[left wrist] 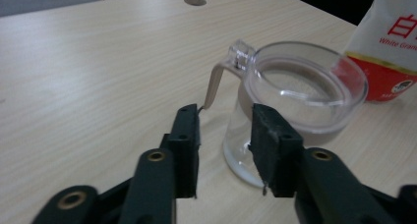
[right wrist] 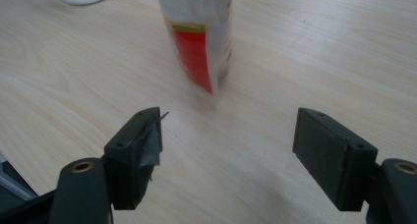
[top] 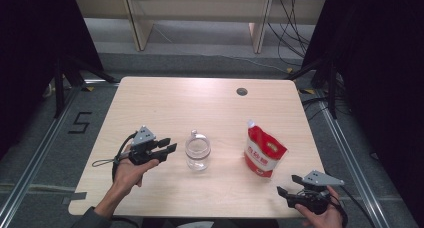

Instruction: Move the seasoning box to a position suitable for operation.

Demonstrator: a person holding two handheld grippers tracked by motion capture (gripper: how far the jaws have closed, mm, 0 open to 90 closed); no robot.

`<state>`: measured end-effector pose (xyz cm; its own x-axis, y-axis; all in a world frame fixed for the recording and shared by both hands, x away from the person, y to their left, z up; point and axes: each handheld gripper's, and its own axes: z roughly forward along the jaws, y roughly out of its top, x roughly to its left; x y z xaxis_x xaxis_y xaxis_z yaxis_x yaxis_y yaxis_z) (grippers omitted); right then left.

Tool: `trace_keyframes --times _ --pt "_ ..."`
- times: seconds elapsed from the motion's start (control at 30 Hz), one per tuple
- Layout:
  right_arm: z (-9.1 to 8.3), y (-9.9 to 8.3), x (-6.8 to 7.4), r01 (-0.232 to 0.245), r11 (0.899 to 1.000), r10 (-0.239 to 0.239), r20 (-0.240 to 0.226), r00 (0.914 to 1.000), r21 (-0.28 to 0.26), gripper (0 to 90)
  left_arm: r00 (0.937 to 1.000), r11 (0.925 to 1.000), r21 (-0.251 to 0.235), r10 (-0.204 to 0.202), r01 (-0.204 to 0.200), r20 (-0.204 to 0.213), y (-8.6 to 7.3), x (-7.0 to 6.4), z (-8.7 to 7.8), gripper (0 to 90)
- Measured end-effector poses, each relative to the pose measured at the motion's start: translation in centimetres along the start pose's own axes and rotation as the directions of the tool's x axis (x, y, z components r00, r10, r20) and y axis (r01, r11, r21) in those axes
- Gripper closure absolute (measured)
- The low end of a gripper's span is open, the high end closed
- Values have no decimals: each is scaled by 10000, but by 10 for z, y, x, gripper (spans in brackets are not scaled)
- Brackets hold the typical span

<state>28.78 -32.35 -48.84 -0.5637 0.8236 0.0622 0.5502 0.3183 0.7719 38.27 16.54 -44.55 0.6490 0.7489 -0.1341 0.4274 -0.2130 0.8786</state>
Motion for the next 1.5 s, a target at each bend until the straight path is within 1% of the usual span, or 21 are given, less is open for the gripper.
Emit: trace_keyframes --times 0.03,0.07,0.13,0.17,0.2,0.23,0.37,0.4,0.43,0.63,0.7,0.73,0.8,0.83,1.13,1.17,1.23,1.27,1.33,1.4,1.5 --pt "0 0 0 0 10000 0 0 10000 0 277 10000 10000 0 0 0 0 0 0 0 700" --pt "0 0 3 -352 9993 353 -98 9993 95 276 9999 10000 -26 94 -95 -60 5 0 2 700" --pt "0 0 3 -310 9995 311 -55 9995 94 277 9998 9995 -246 220 -219 21 18 1 6 822" --pt "1 1 1 -66 10000 66 -57 10000 22 278 9997 9995 -192 241 -239 96 22 0 8 851" --pt "1 1 1 -66 10000 66 -57 10000 22 278 9997 9995 -192 241 -239 96 22 0 8 874" --pt "1 1 3 -333 9994 334 -132 9994 111 278 9986 9988 -21 497 -496 155 29 -2 12 891" --pt "2 2 0 76 10000 -76 -86 9999 -39 278 9962 9968 77 795 -798 367 36 -5 20 894" --pt "2 2 0 76 10000 -76 -86 9999 -39 278 9950 9957 176 901 -909 429 38 -7 22 894" --pt "2 2 2 -206 9998 207 -186 9996 37 277 9946 9952 207 944 -953 423 40 -8 24 894" --pt "3 3 1 197 9998 -197 -103 9998 -7 279 9910 9931 328 1102 -1130 758 50 -9 37 894" --pt "3 2 1 88 10000 -88 -230 9997 -7 280 9898 9928 259 1146 -1171 841 52 -8 40 894" --pt "2 2 3 -186 9997 189 -237 9995 137 280 9894 9928 281 1135 -1165 905 53 -8 42 894" --pt "0 1 1 -74 10000 74 -120 9999 27 282 9869 9906 354 1282 -1322 976 56 -9 49 894" --pt "0 1 2 -235 9997 236 -73 9997 52 282 9863 9899 417 1310 -1357 1000 57 -9 51 894" --pt "-1 0 4 3 10000 -2 -198 9998 89 286 9878 9895 747 1157 -1237 1039 61 -8 65 894" --pt "-2 0 4 -86 9999 88 -184 9998 141 286 9858 9859 876 1334 -1424 1015 62 -7 66 894" --pt "-1 0 3 44 10000 -43 -172 9998 89 286 9872 9873 902 1215 -1310 1036 61 -8 70 894" --pt "-2 0 4 -73 9999 75 -194 9998 102 286 9834 9830 902 1505 -1597 1011 62 -8 72 894" --pt "-1 0 5 -80 9999 82 -250 9997 84 286 9817 9806 998 1581 -1687 1065 61 -10 75 894" --pt "-1 0 5 39 10000 -38 -196 9998 37 286 9770 9728 1174 1886 -1997 992 61 -11 78 894" --pt "0 0 5 -20 10000 22 -253 9997 96 286 9791 9726 1315 1802 -1917 947 61 -10 83 894"
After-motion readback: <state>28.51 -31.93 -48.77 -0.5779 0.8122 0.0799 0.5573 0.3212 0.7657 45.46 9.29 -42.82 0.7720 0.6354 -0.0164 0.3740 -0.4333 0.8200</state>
